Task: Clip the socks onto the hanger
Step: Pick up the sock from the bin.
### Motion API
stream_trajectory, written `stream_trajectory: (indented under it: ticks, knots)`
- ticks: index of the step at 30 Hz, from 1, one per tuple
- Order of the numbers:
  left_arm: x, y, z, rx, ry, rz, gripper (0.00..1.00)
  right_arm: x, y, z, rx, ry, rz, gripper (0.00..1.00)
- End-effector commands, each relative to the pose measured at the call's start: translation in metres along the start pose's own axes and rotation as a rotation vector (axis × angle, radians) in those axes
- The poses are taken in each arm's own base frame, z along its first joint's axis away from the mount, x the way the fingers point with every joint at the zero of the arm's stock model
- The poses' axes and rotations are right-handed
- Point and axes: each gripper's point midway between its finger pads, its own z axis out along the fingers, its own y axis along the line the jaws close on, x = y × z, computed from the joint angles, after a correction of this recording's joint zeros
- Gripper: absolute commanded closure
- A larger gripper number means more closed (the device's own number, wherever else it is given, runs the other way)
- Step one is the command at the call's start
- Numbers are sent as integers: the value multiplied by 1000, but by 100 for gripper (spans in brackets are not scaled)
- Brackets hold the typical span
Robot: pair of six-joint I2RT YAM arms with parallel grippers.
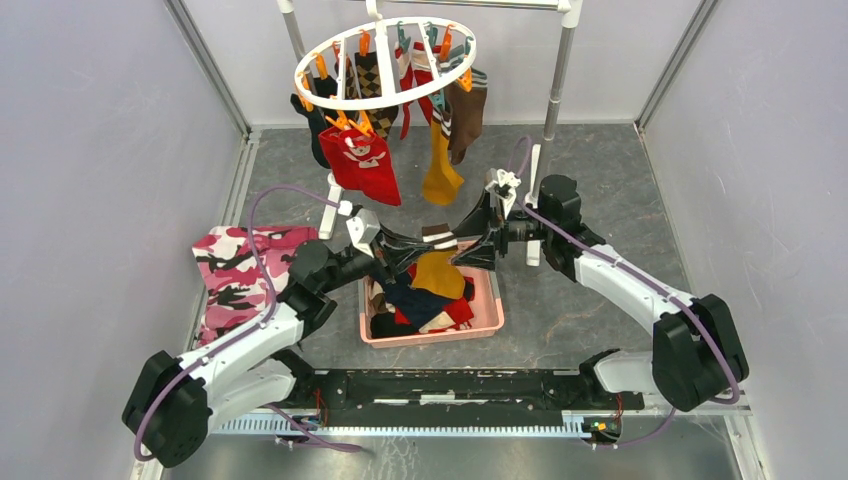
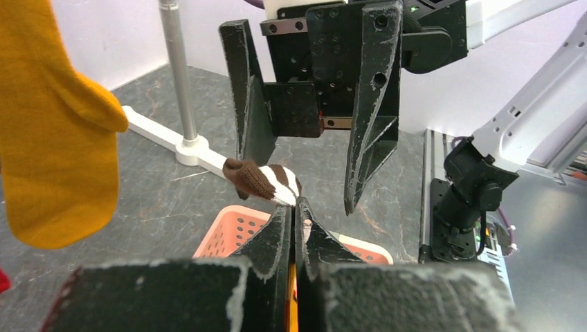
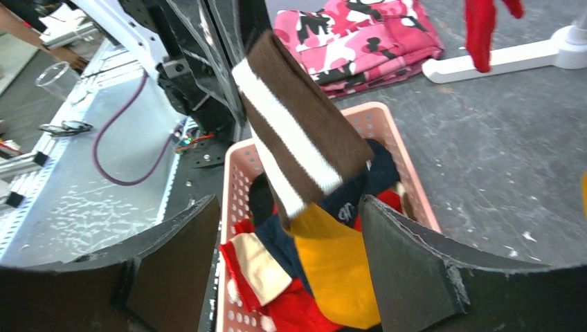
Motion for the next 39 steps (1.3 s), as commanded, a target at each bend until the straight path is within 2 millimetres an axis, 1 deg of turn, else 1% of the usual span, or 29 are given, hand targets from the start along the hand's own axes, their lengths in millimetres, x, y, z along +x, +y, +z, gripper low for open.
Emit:
stream_trajectory:
  ticks: [1, 4, 7, 9, 12, 14, 16, 19, 22, 23, 24, 25, 26, 27, 29, 30, 32, 33, 35, 37, 38, 39]
  knots:
    - [-28, -14, 11, 75, -72, 111, 98, -24, 17, 8, -52, -42, 8, 22]
    - [-27, -19, 14, 88, -71, 108, 98, -29, 20, 9, -56, -57, 53, 28]
    - [-25, -20, 16, 85, -65, 107, 98, -37, 25, 7, -60, -82, 42, 34]
    - [-21, -18, 16, 77, -55, 104, 98, -41, 27, 6, -54, -91, 25, 53]
    - [-15, -15, 15, 59, -37, 95, 98, -46, 27, 4, -48, -93, 4, 69]
    - [-11, -13, 15, 47, -27, 82, 98, -47, 24, 2, -31, -86, -14, 81]
    - [-9, -10, 14, 27, -20, 69, 98, -46, 20, 1, -15, -68, -29, 90]
    - [-5, -3, 13, -19, -9, 33, 98, -47, 17, -1, -2, -53, -79, 99]
    - [-1, 4, 10, -72, -2, -13, 97, -49, 13, -4, 18, -18, -148, 100]
    - [2, 7, 8, -98, 2, -37, 94, -51, 12, -5, 24, -3, -176, 100]
    - [2, 10, 7, -121, 0, -58, 85, -52, 11, -7, 32, 10, -220, 100]
    - [2, 13, 6, -149, -1, -82, 66, -53, 10, -9, 38, 28, -262, 100]
    - [4, 15, 4, -166, 0, -106, 59, -55, 10, -12, 44, 43, -289, 100]
    - [5, 14, 2, -170, 5, -123, 55, -57, 10, -15, 48, 60, -330, 100]
    - [1, 10, 1, -159, 2, -144, 45, -59, 8, -22, 68, 93, -400, 100]
    - [-5, 7, 0, -156, -10, -161, 41, -61, 6, -26, 84, 110, -436, 100]
    - [-17, 2, -1, -147, -37, -182, 28, -67, -2, -36, 140, 129, -470, 100]
    - [-24, -1, -1, -140, -52, -184, 23, -69, -5, -40, 162, 133, -478, 100]
    - [-39, -4, -2, -136, -86, -189, 20, -73, -11, -48, 204, 142, -490, 100]
    - [-54, -5, -2, -140, -117, -193, 13, -78, -18, -58, 255, 145, -493, 100]
    - [-60, -6, 0, -135, -128, -195, 11, -81, -21, -63, 281, 145, -496, 100]
    - [-67, -7, 3, -129, -138, -197, 8, -83, -24, -67, 304, 146, -495, 100]
